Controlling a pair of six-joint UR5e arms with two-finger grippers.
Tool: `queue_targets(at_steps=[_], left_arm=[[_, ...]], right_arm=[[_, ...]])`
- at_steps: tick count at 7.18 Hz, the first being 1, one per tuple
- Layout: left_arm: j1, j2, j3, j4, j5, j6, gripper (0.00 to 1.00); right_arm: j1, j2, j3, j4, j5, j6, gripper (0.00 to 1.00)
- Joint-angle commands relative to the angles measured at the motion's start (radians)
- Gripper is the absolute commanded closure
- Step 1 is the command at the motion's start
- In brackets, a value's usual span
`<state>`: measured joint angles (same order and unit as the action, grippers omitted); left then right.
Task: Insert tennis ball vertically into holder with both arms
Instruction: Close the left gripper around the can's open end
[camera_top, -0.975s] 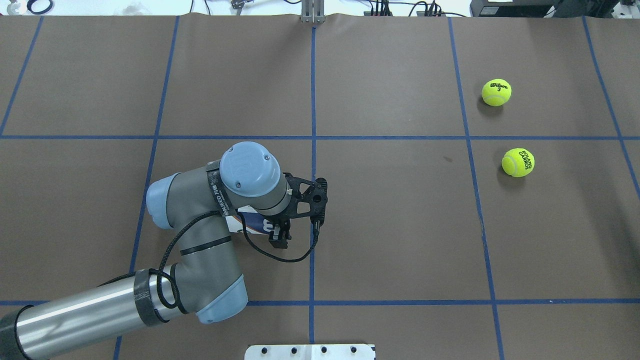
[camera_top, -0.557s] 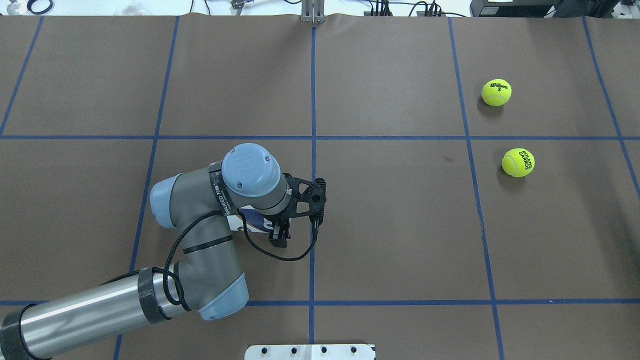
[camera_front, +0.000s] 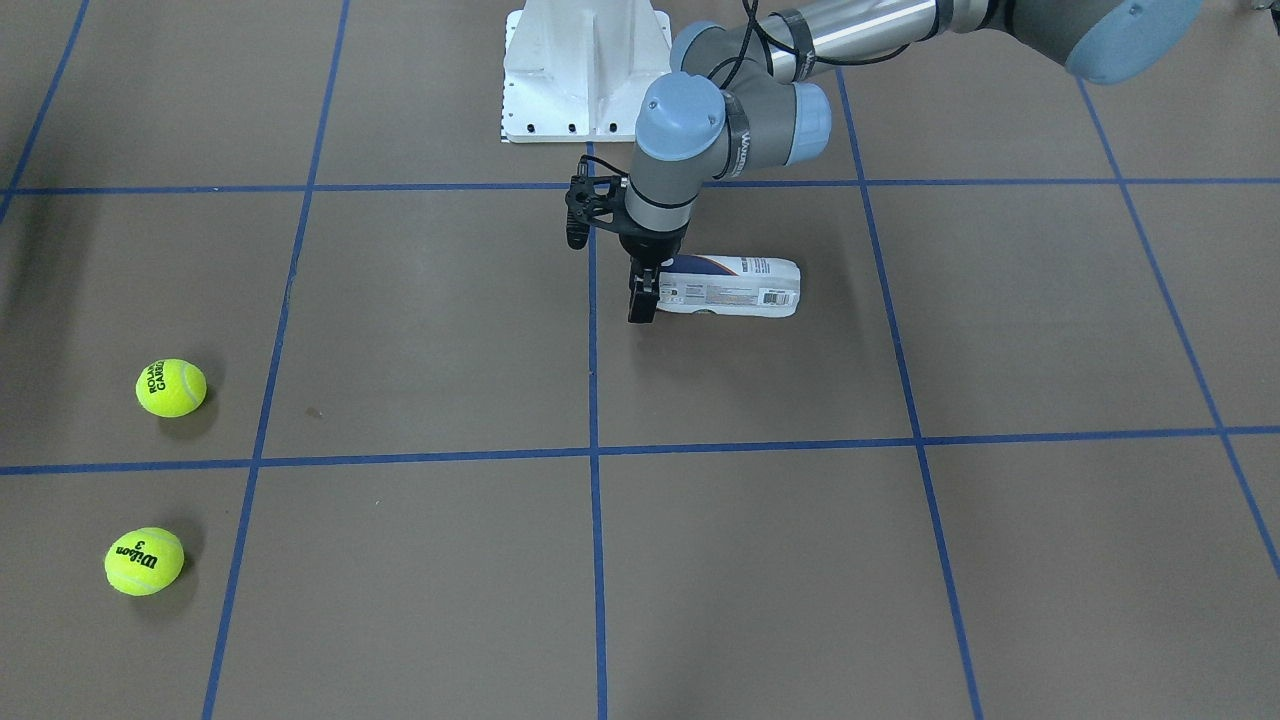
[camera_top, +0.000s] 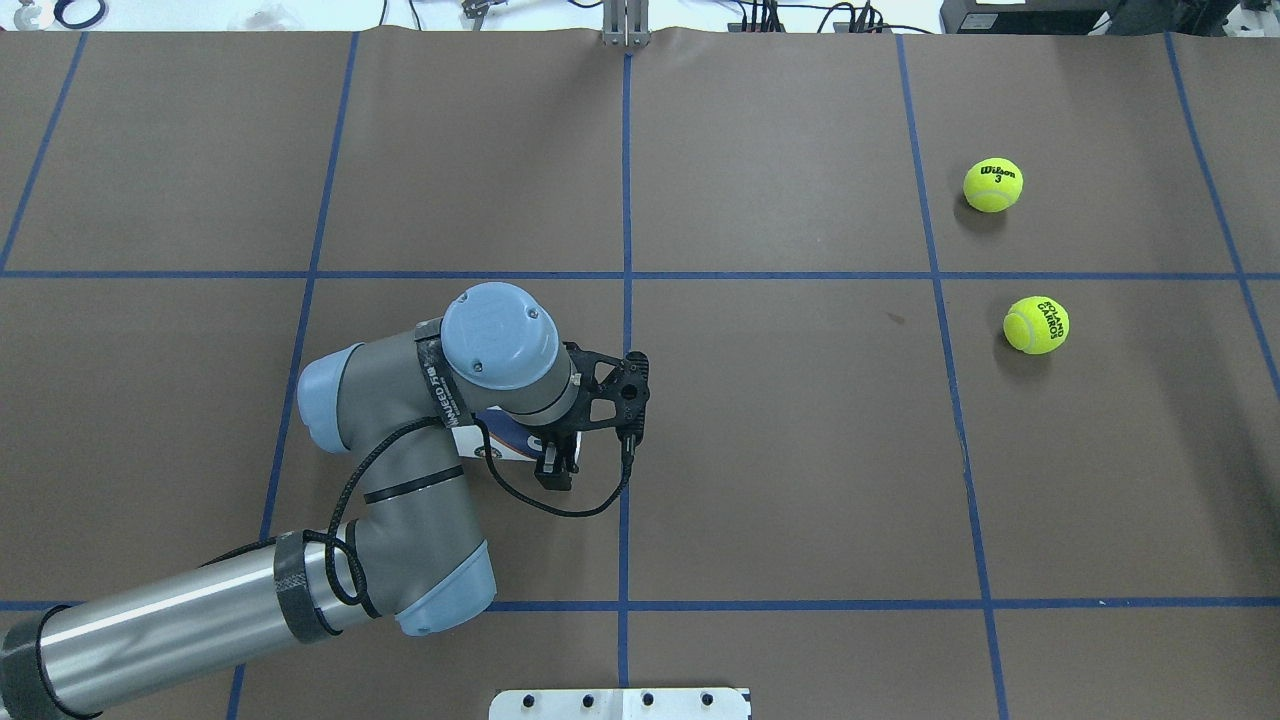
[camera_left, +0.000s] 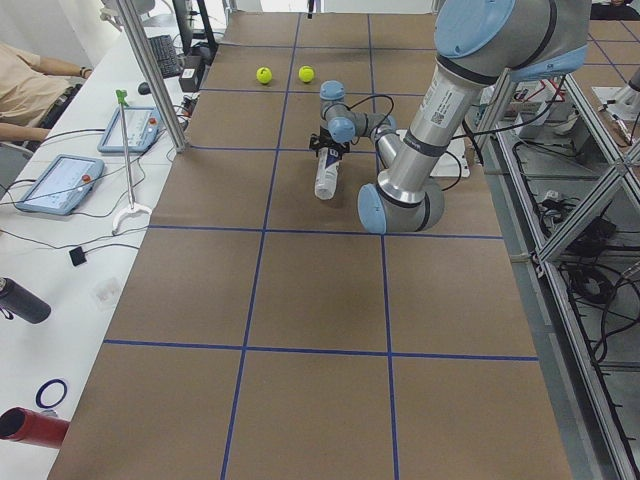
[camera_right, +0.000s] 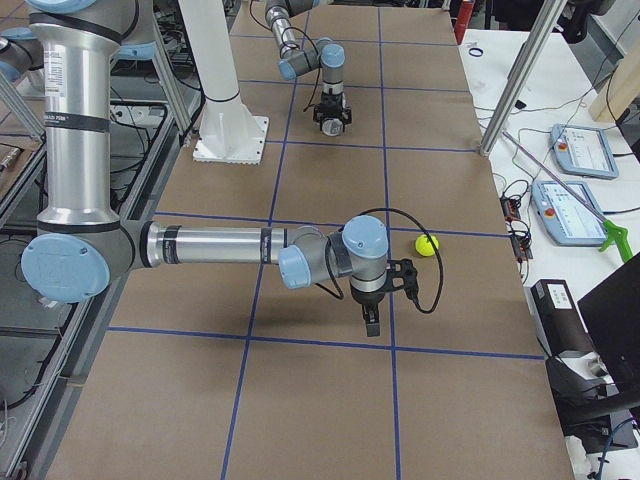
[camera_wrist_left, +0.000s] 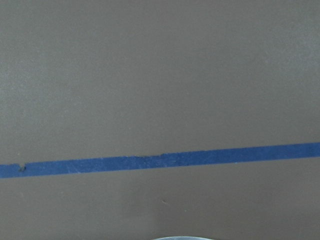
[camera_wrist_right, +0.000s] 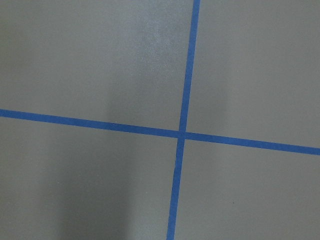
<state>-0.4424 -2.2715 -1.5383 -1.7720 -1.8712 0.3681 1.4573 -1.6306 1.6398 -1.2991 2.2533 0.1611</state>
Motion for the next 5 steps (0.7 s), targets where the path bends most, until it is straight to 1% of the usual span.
queue_targets(at_steps=[1,2,3,5], left_arm=[[-0.001,0.004,0.001,0.002,0.001,0.000,0.03],[-0.002,0.006,0.001,0.002,0.001,0.000,0.03],[-0.001,0.006,0.001,0.002,0.001,0.000,0.10],[-0.010,0.006,0.000,0.002,0.004,0.000,0.37]], right_arm=[[0.000,0.000,0.000,0.000,0.000,0.000,0.00],[0.000,0.000,0.000,0.000,0.000,0.000,0.00],[0.000,0.000,0.000,0.000,0.000,0.000,0.01],[0.000,0.000,0.000,0.001,0.000,0.000,0.00]])
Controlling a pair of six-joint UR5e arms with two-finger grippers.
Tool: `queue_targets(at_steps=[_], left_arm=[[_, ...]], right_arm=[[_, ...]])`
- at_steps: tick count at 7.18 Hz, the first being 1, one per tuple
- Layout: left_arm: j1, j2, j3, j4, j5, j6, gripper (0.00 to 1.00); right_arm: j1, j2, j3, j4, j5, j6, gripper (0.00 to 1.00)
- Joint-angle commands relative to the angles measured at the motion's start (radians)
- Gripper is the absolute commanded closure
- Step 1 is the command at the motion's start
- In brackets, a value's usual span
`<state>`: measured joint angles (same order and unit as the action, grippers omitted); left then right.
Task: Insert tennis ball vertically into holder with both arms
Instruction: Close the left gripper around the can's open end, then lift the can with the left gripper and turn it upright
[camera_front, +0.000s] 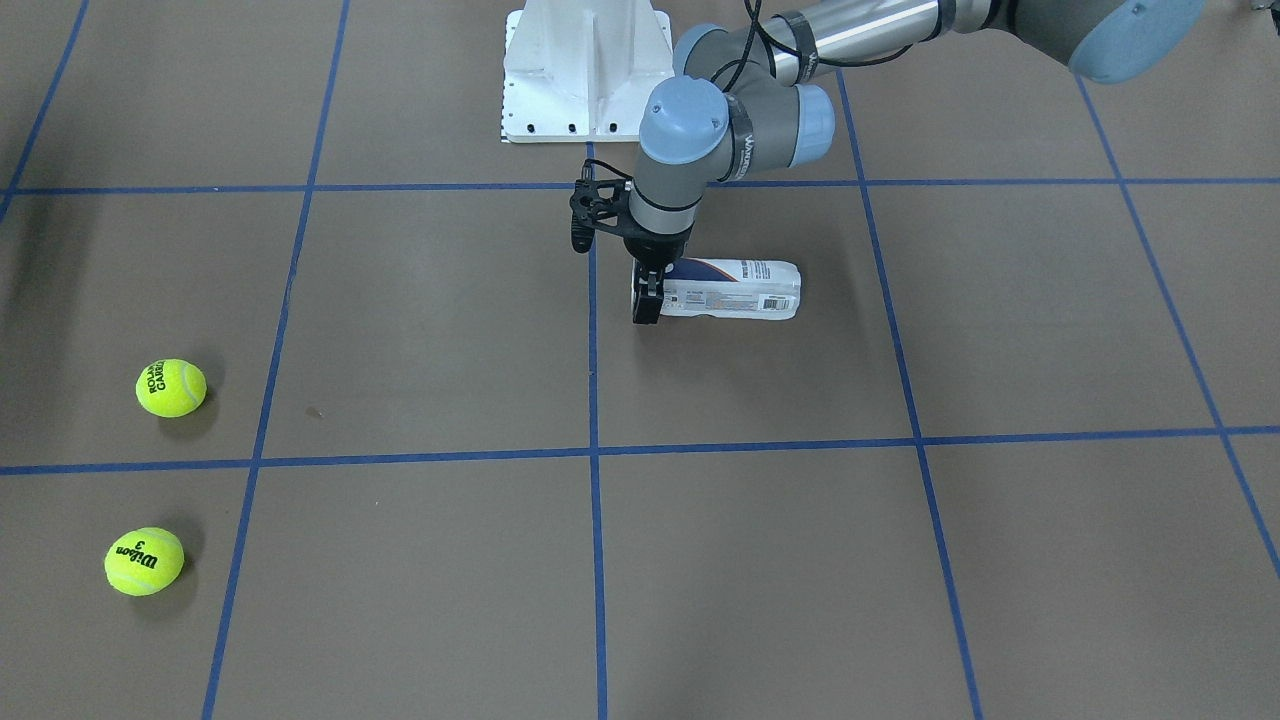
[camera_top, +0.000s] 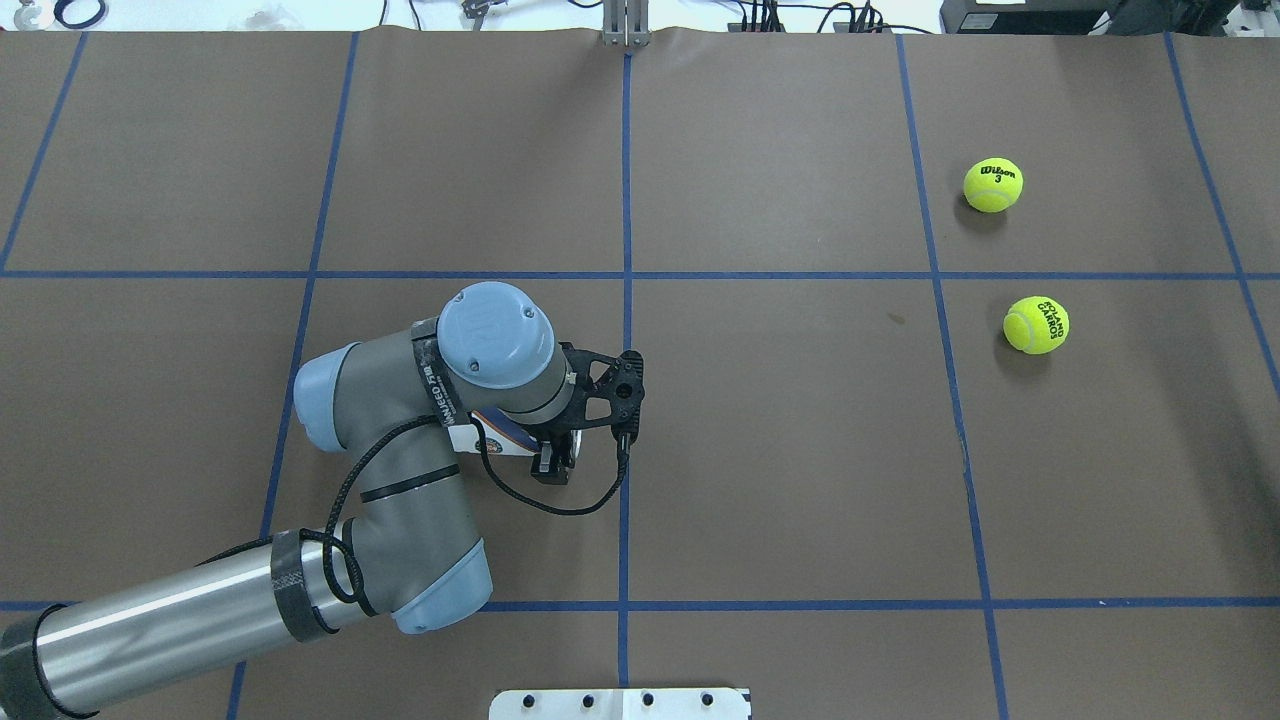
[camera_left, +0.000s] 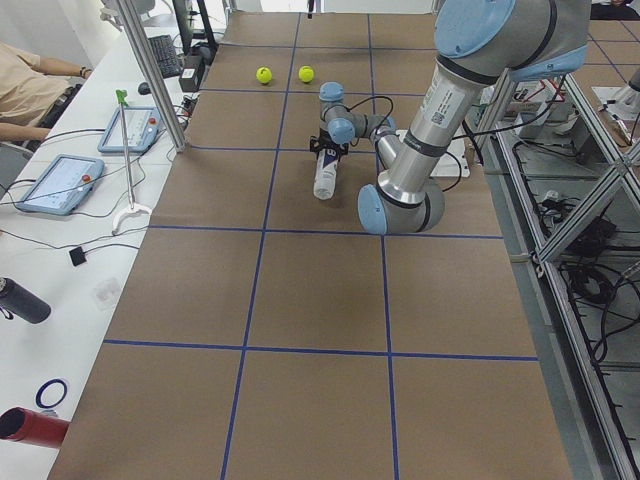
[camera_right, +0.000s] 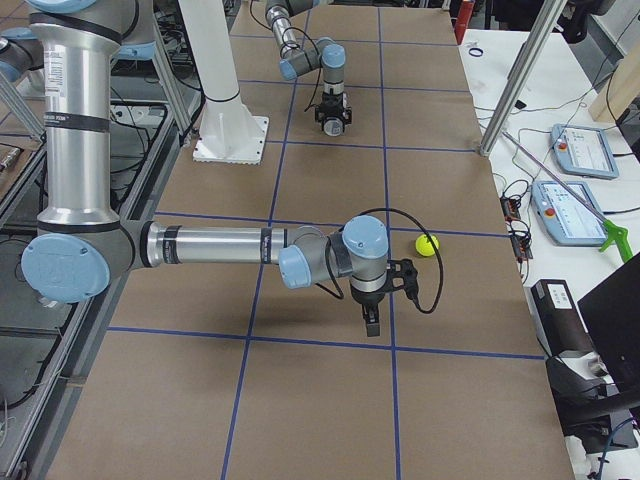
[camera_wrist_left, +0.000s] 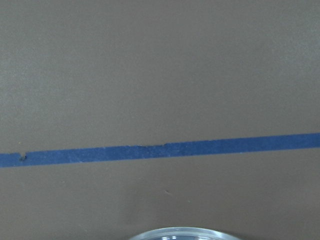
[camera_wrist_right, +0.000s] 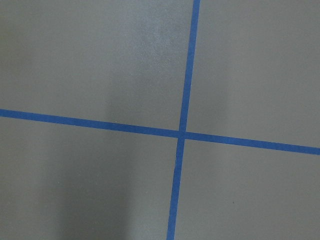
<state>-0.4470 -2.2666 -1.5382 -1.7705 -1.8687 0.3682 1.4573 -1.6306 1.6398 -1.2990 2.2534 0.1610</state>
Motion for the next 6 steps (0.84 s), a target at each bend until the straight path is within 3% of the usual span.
queue_targets(at_steps=[1,4,6], left_arm=[[-0.013,-0.001,-0.003,0.000,0.002,0.002,0.39],[-0.060,-0.010,-0.175,0.100,-0.042,0.009,0.39],[-0.151,-0.022,-0.194,-0.020,-0.208,-0.015,0.39]], right_arm=[[0.000,0.000,0.000,0.001,0.000,0.000,0.00],[0.000,0.000,0.002,0.001,0.000,0.000,0.00],[0.000,0.000,0.003,0.001,0.000,0.000,0.00]])
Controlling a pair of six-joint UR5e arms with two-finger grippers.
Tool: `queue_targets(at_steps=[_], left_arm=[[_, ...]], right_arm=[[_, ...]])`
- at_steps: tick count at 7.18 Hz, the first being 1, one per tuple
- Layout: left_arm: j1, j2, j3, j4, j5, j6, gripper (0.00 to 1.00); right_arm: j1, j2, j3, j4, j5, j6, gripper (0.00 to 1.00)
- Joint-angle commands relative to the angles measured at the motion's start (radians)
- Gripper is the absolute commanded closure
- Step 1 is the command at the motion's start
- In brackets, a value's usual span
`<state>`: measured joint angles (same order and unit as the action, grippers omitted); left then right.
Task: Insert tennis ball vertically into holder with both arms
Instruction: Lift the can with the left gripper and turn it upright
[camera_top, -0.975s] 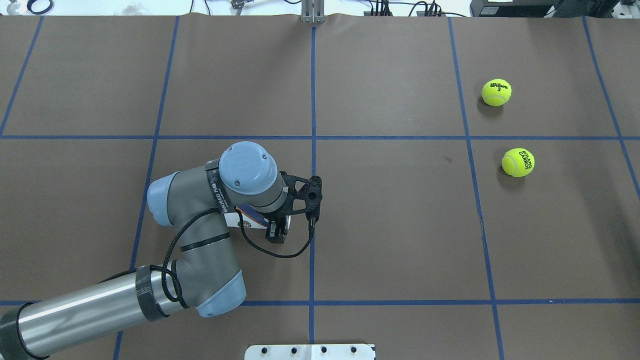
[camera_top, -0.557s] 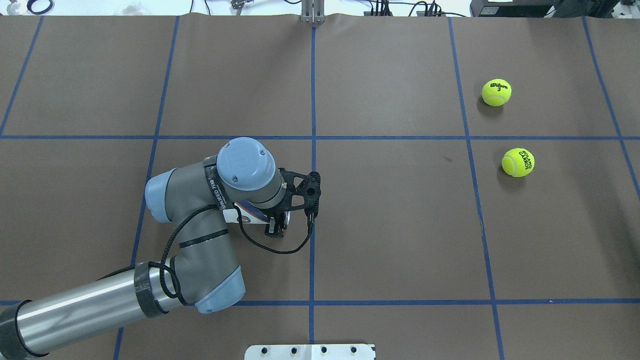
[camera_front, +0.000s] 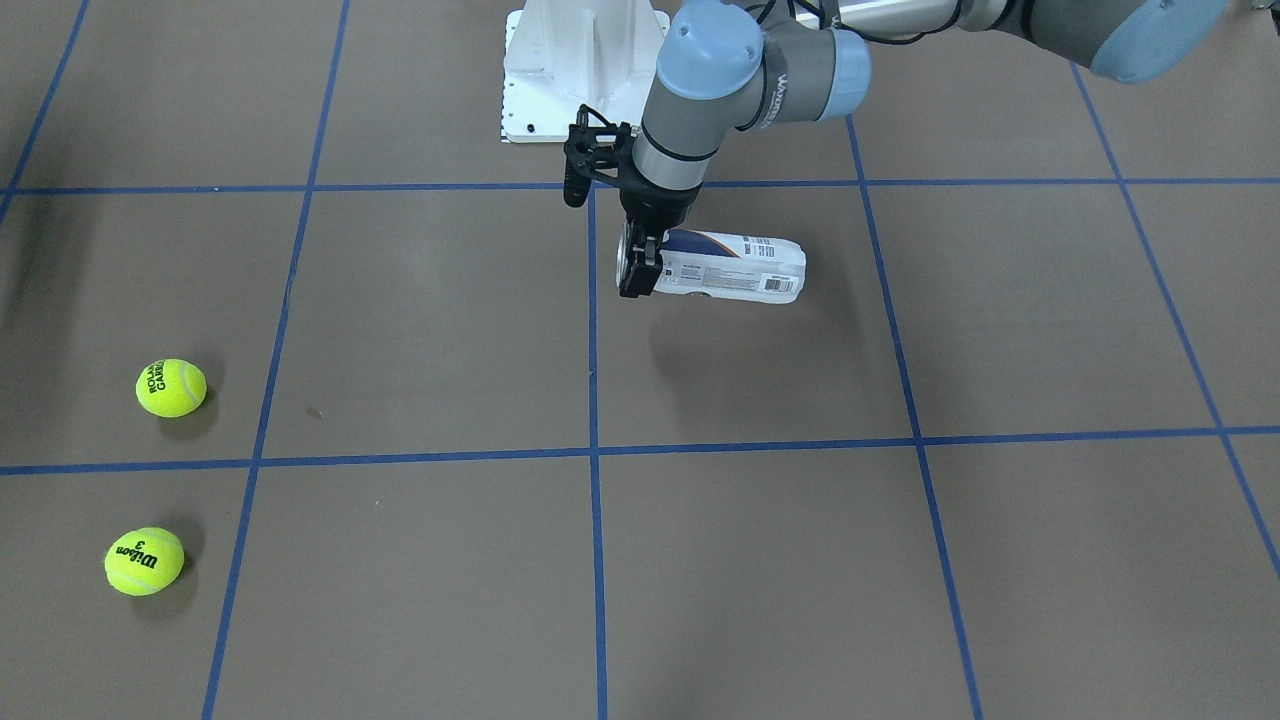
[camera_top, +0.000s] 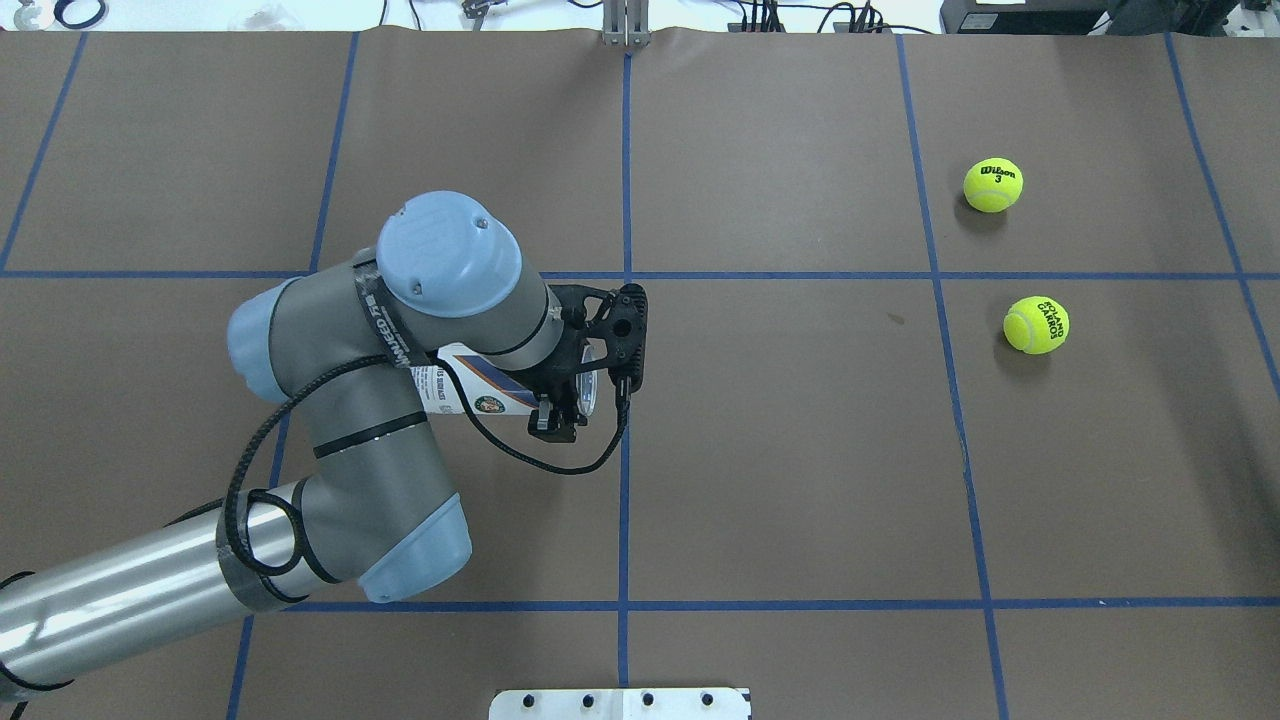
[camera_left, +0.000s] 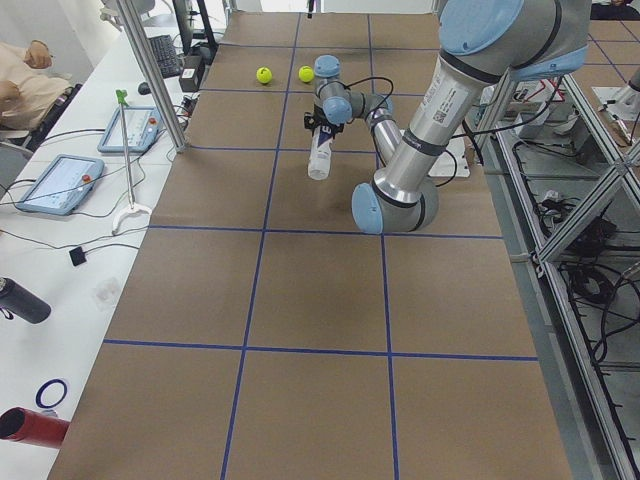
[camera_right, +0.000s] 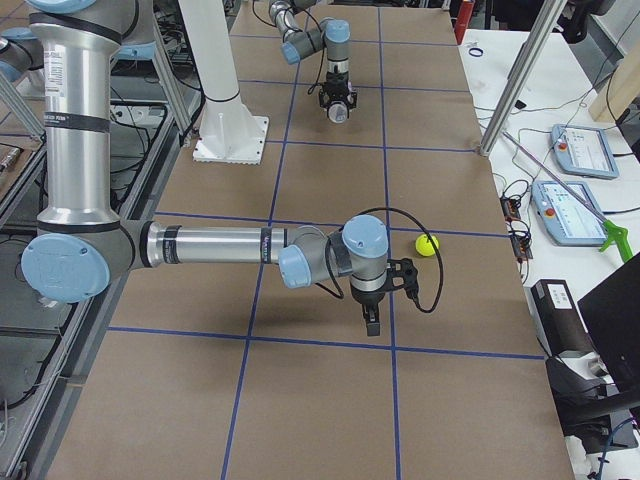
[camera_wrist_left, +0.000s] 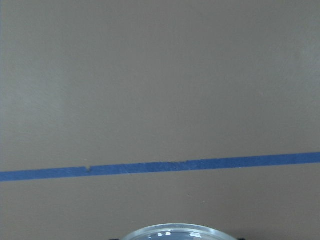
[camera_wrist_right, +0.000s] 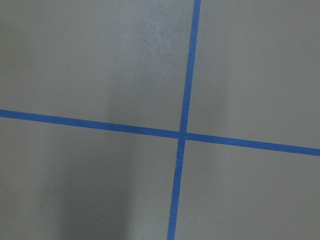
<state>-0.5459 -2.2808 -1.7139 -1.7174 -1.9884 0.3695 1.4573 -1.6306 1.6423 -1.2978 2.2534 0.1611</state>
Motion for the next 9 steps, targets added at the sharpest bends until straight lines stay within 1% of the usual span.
queue_targets(at_steps=[1,2,3,4,5,6,8,9], left_arm=[[-0.086,-0.008,-0.012,-0.211,-0.149,-0.109,0.39],[-0.091,-0.009,-0.010,-0.335,-0.174,-0.206,0.39],[-0.089,-0.009,0.008,-0.496,-0.173,-0.310,0.39],[-0.089,-0.011,0.054,-0.669,-0.171,-0.393,0.40],[-0.089,-0.016,0.094,-0.814,-0.162,-0.462,0.40],[-0.088,-0.019,0.123,-0.956,-0.105,-0.533,0.41],[-0.083,-0.026,0.259,-1.265,-0.006,-0.602,0.41],[-0.069,-0.028,0.316,-1.385,0.107,-0.645,0.41]], right_arm=[[0.000,0.000,0.001,0.000,0.000,0.000,0.00],[0.000,0.000,0.002,-0.001,0.002,0.000,0.00],[0.000,0.000,0.004,-0.002,0.002,0.000,0.00],[0.000,0.000,0.004,0.000,0.005,-0.002,0.00],[0.000,-0.001,0.005,0.000,0.021,-0.002,0.00],[0.000,-0.002,0.010,0.000,0.025,-0.008,0.00],[0.000,0.002,0.016,0.000,0.032,-0.011,0.00],[0.002,0.002,0.014,0.002,0.061,-0.012,0.00]])
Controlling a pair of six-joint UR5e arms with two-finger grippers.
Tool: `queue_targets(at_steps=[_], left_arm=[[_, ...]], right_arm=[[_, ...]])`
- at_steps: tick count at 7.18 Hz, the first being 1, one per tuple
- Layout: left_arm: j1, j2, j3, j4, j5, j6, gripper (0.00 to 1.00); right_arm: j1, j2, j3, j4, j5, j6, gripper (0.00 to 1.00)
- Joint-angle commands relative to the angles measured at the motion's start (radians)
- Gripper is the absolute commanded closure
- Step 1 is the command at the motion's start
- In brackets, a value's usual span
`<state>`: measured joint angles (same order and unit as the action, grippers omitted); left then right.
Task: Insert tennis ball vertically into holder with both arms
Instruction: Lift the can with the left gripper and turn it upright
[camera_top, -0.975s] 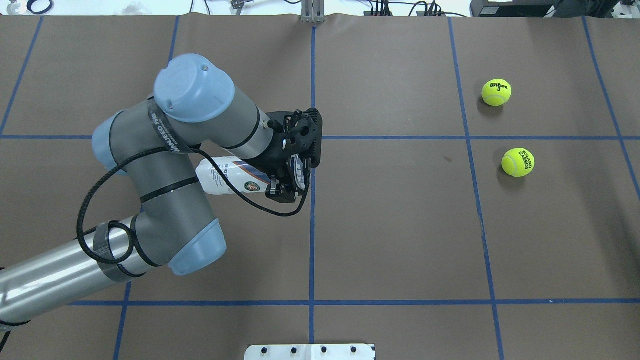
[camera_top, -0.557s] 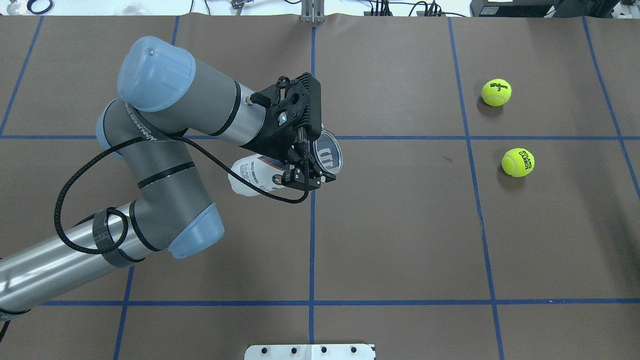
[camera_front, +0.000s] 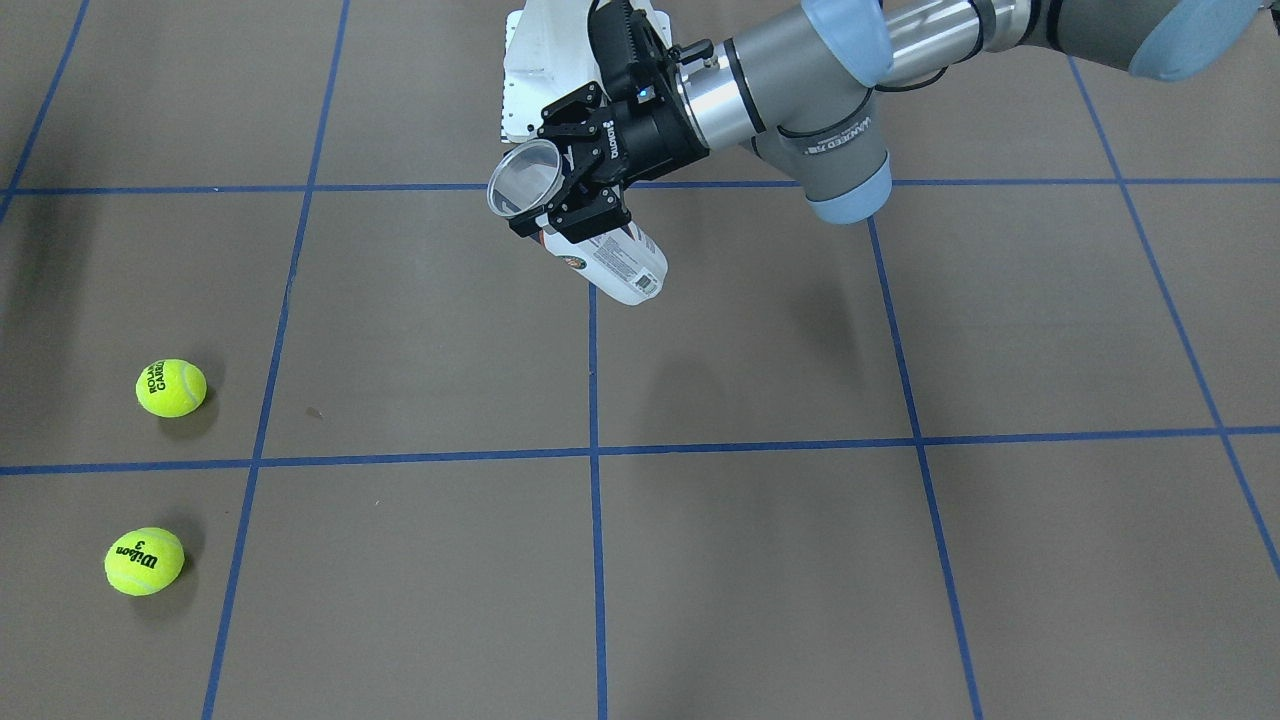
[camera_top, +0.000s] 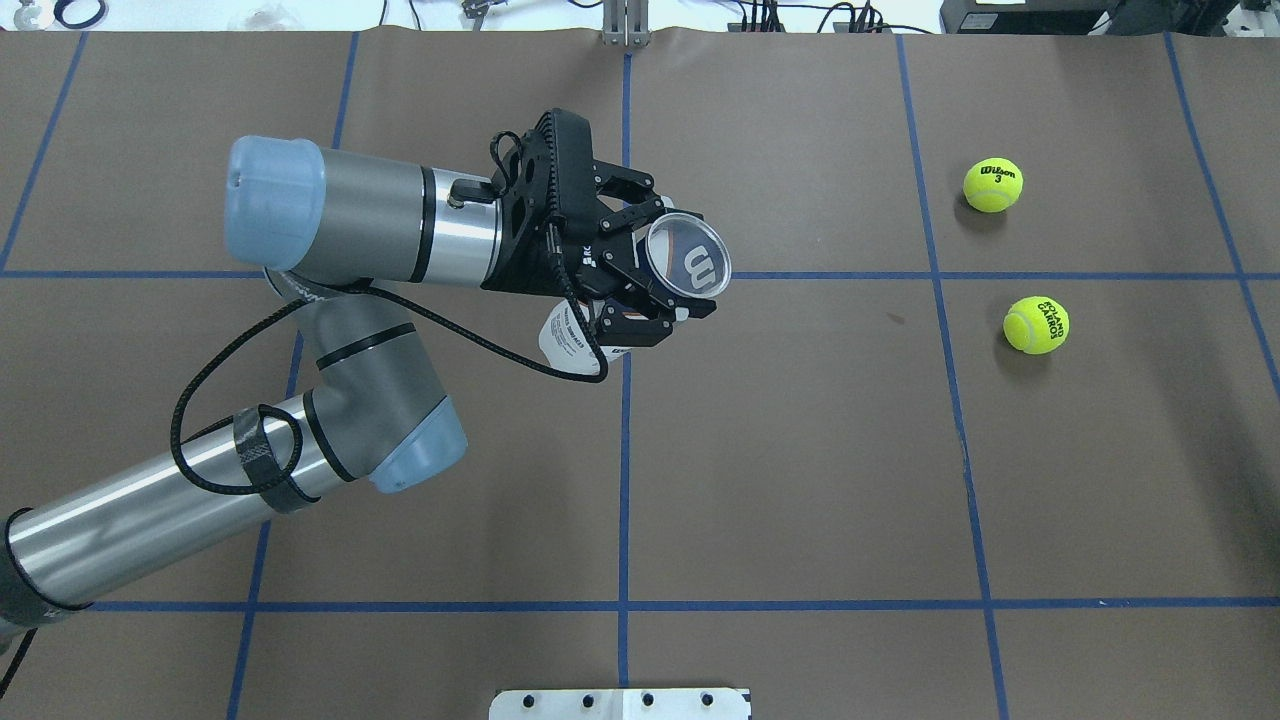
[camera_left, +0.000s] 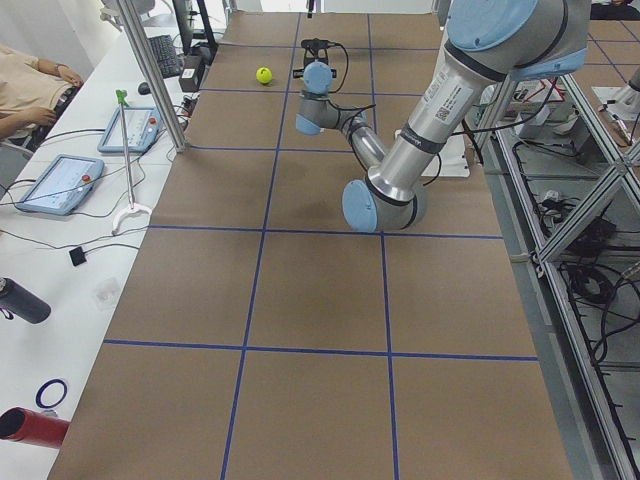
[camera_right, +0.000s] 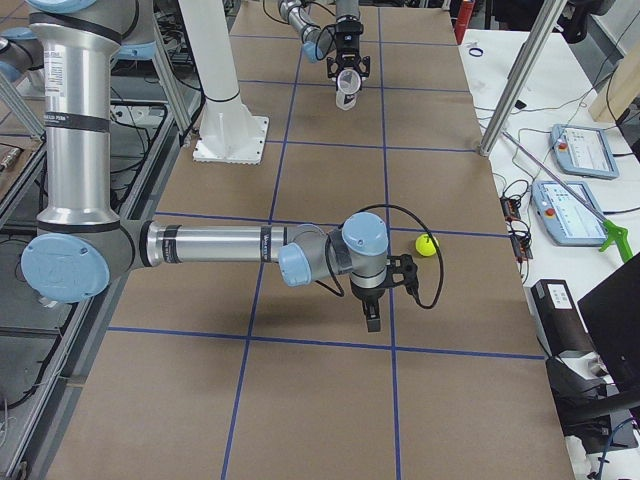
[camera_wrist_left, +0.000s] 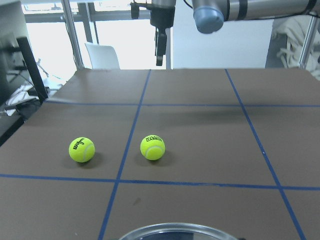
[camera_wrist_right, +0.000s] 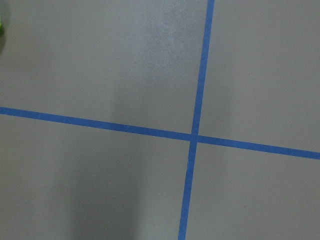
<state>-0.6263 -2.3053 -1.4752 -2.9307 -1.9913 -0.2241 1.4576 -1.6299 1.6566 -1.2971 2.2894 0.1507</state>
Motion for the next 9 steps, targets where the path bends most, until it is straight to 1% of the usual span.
queue_targets(at_steps=[1,2,3,4,5,6,8,9], left_arm=[[0.035,-0.003,0.145,-0.274,0.185,-0.067,0.41],[0.057,-0.008,0.194,-0.376,0.251,-0.114,0.42],[0.078,-0.011,0.231,-0.446,0.305,-0.138,0.42],[0.115,-0.013,0.281,-0.523,0.356,-0.138,0.42],[0.144,-0.013,0.317,-0.578,0.389,-0.138,0.42],[0.157,-0.013,0.325,-0.584,0.391,-0.138,0.42],[0.164,-0.013,0.325,-0.584,0.393,-0.138,0.42],[0.165,-0.014,0.325,-0.582,0.391,-0.138,0.42]], right_arm=[[0.000,0.001,0.003,0.001,0.041,0.001,0.00],[0.000,0.001,0.023,-0.001,0.044,0.009,0.00],[0.000,0.001,0.034,-0.002,0.065,0.012,0.01],[0.000,0.010,0.058,-0.002,0.097,0.092,0.01],[0.000,0.037,0.092,-0.004,0.113,0.236,0.01],[-0.025,0.065,0.113,-0.002,0.116,0.353,0.01],[-0.107,0.122,0.126,-0.002,0.099,0.508,0.01],[-0.162,0.172,0.126,-0.002,0.066,0.606,0.01]])
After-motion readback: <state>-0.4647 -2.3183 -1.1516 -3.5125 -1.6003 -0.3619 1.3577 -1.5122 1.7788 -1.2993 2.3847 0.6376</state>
